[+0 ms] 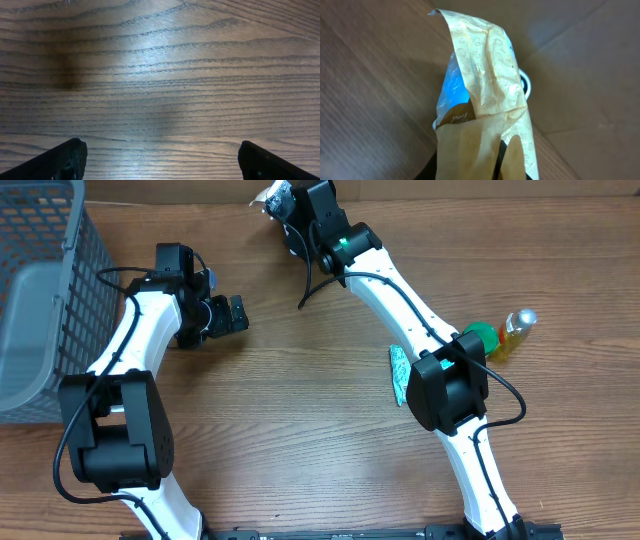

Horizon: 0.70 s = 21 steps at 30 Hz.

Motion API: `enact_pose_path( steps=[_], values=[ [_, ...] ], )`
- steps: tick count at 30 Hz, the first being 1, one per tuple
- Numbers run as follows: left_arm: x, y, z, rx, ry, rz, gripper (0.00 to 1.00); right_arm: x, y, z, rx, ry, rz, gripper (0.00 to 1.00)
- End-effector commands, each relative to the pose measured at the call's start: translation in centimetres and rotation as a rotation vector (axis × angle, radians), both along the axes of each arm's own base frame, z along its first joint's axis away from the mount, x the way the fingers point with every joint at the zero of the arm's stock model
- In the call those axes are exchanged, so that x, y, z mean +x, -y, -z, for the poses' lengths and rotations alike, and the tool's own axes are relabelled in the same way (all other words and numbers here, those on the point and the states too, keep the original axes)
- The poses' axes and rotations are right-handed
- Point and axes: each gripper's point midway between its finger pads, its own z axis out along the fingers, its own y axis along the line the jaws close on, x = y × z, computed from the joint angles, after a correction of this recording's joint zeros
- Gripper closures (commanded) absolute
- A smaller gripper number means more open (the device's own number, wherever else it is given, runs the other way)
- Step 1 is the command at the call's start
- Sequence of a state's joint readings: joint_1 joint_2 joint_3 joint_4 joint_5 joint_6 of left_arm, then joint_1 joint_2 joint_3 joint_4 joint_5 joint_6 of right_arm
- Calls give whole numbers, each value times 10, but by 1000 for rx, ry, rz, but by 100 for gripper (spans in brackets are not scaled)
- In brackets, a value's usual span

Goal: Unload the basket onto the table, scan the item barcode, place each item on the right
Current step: 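Hold the clear bag's label against the white scanner with the right gripper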

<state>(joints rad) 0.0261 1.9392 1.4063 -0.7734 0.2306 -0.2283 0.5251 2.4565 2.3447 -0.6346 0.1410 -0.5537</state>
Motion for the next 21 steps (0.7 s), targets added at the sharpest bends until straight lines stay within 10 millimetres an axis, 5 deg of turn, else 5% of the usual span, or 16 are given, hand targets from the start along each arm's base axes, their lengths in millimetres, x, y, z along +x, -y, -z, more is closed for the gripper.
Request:
enact_pose_path(
  steps=[1,10,21],
  values=[
    [3,-1,0,10,7,17,0,-7,-8,6,21,-39,-37,95],
    [3,-1,0,10,7,17,0,-17,-11,14,29,-94,-72,96],
    [3,-1,0,10,7,17,0,-1,11,11,151,-124,77,96]
  ],
)
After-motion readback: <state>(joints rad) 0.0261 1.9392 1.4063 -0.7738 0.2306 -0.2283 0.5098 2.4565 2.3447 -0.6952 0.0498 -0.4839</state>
